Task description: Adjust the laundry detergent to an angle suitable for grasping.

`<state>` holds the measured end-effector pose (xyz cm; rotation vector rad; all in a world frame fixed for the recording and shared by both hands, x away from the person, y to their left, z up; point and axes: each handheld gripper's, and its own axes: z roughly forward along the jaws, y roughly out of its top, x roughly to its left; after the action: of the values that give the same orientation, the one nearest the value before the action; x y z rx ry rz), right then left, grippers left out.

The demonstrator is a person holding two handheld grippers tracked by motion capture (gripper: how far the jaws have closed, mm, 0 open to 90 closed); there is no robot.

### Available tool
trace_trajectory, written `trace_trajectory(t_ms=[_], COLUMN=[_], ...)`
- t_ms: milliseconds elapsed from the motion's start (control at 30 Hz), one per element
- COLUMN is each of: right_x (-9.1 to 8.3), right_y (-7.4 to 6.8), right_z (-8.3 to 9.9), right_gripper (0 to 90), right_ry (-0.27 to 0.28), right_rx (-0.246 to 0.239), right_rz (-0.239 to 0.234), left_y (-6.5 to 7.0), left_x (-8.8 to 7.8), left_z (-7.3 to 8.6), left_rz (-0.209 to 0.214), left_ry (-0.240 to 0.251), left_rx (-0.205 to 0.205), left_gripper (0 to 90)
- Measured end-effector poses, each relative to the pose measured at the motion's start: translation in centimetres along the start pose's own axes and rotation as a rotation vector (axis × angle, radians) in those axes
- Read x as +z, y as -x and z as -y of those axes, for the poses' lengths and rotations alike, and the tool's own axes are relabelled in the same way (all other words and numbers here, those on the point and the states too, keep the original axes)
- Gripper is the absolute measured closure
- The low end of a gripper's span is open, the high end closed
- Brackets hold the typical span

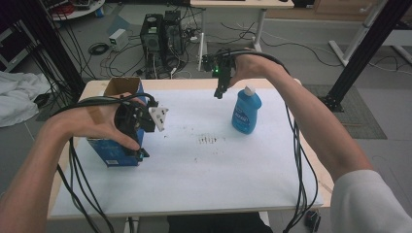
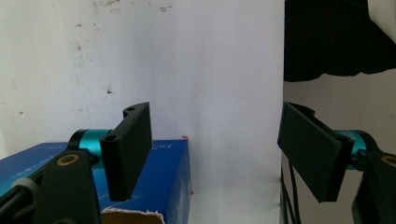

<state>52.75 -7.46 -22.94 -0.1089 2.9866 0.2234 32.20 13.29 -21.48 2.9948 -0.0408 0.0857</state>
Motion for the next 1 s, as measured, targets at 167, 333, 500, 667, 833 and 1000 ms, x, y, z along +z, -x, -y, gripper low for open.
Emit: trace_trajectory(t_ms=[167,333,500,667,833,1000], right_x=[-0.26,-0.36,-0.27,-0.38,-0.58,-0.46], right_y=[-0.12,-0.07,-0.11,-0.24,-0.33,-0.35], right_z=[0.15,0.35,0.52,0.54,0.49,0.51], right_gripper=[13.6,13.6,13.6,13.6,13.6,13.6], right_ry=[-0.002,-0.001,-0.007,-0.01,0.0,0.003], right_rx=[0.008,0.013,0.012,0.011,0.013,0.014], right_rz=[0.006,0.005,0.005,0.012,0.014,0.011], left_y=[-0.03,-0.16,-0.29,-0.22,-0.12,-0.03], left_x=[-0.02,0.03,0.17,0.19,0.02,0.05], left_z=[-0.12,-0.23,-0.49,-0.59,-0.53,-0.46], left_rz=[0.001,0.001,0.005,0.005,0.003,0.001], left_ry=[0.0,0.0,0.0,-0.008,-0.004,-0.005], left_rx=[0.007,0.008,0.009,0.005,0.005,0.005], left_gripper=[26.4,26.4,26.4,26.4,26.4,26.4])
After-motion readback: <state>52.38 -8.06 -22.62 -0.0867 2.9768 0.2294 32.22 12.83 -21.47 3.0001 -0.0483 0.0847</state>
